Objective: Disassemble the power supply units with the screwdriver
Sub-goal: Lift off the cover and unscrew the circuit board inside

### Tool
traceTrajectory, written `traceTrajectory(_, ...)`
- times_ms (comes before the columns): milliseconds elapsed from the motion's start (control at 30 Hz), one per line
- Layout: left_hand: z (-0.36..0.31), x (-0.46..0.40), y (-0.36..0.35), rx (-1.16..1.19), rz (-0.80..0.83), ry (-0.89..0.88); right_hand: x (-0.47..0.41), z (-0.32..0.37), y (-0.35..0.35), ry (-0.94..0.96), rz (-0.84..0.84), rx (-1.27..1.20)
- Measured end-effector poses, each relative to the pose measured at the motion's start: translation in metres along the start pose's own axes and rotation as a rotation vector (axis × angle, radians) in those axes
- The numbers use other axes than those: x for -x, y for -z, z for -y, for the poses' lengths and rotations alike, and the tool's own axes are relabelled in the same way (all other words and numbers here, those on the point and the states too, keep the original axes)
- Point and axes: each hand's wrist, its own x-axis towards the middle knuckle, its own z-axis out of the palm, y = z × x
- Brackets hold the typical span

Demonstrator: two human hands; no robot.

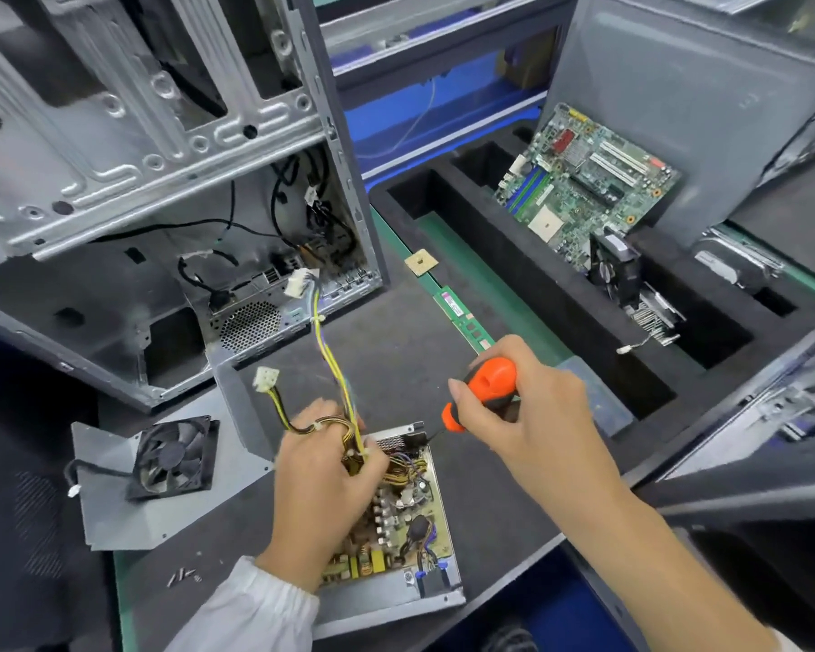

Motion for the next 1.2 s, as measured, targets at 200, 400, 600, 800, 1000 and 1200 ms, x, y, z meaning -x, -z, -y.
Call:
traceTrajectory(200, 0.004, 0.002, 0.001, 0.001, -0.015, 0.147, -0.004, -0.001, -0.003, -0.017, -0.018, -0.017)
traceTrajectory(400, 0.011, 0.001, -0.001, 0.05, -0.021, 0.153, -0.008, -0.002, -0.003, -0.004, -0.025, -0.039)
traceTrajectory(600, 0.011, 0.0, -0.002, 0.058, -0.039, 0.13, -0.001, -0.002, 0.009, 0.026, -0.061, -0.046)
traceTrajectory(800, 0.007, -0.001, -0.002, 0.049, -0.078, 0.186, 0.01, -0.008, 0.021, 0.003, -0.073, -0.036)
traceTrajectory(1000, 0.015, -0.011, -0.006, 0.059, -0.158, 0.257, 0.006, -0.008, 0.019, 0.027, -0.051, -0.046)
traceTrajectory(1200, 0.008, -0.019, -0.01, -0.01, -0.196, 0.285, 0.002, -0.004, 0.024, 0.028, -0.004, -0.088)
